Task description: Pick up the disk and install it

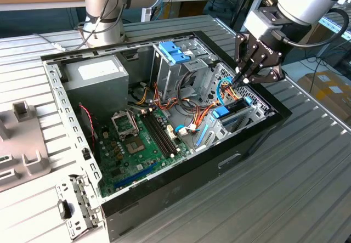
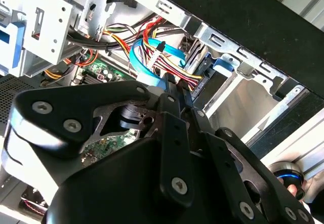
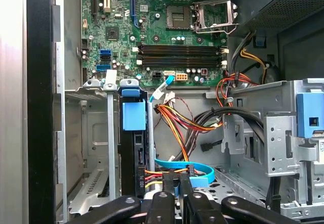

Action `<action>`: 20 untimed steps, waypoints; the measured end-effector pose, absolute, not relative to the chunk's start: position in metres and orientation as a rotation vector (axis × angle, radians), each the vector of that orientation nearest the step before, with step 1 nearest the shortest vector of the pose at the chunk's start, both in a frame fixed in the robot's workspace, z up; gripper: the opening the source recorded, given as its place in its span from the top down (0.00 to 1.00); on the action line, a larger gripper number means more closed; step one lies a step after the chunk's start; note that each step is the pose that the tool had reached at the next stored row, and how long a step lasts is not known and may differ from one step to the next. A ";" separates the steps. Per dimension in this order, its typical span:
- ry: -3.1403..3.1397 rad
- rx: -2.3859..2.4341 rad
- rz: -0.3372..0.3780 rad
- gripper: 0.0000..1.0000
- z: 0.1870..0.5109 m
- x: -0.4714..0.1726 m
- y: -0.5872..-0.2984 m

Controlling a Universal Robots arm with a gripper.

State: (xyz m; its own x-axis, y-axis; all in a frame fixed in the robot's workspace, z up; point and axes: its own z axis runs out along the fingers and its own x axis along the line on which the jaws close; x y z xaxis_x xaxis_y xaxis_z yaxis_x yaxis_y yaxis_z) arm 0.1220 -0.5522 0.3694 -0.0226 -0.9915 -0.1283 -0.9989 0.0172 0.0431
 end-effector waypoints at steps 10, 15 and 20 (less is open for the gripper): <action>2.198 -2.154 0.181 0.84 0.363 0.117 -0.580; 2.198 -2.154 0.181 0.84 0.362 0.117 -0.580; 2.198 -2.154 0.182 0.84 0.359 0.116 -0.580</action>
